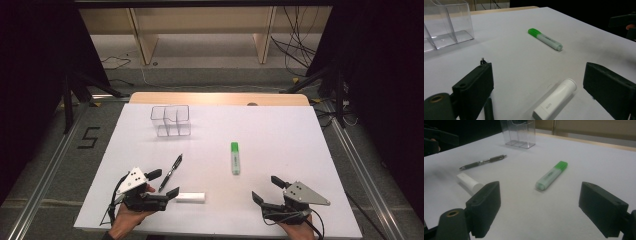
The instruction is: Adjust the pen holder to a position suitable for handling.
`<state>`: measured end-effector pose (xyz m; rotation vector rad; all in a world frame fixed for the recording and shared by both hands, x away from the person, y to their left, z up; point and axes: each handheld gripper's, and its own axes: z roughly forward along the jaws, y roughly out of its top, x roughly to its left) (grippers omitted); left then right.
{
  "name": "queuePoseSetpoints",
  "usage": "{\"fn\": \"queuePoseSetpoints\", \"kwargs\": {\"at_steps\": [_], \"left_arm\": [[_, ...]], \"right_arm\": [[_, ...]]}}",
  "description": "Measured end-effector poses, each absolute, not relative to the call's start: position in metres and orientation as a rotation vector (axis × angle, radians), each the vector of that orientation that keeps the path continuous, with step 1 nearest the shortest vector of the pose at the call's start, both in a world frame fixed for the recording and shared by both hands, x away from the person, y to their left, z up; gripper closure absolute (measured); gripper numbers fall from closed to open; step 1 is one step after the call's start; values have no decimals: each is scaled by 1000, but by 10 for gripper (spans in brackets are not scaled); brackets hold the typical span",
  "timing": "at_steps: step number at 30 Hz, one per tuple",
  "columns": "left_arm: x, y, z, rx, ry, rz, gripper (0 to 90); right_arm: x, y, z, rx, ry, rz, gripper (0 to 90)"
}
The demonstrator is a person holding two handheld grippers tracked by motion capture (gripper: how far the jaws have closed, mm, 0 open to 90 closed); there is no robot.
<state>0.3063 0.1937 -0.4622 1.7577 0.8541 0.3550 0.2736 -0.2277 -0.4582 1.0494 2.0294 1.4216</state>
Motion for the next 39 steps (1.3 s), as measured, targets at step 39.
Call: {"fn": "queuePoseSetpoints", "kwargs": {"at_steps": [39], "left_arm": [[368, 210, -435, 1809, 1020, 421, 100]], "right_arm": [[275, -230, -458, 1055, 2018, 1436, 201]]}}
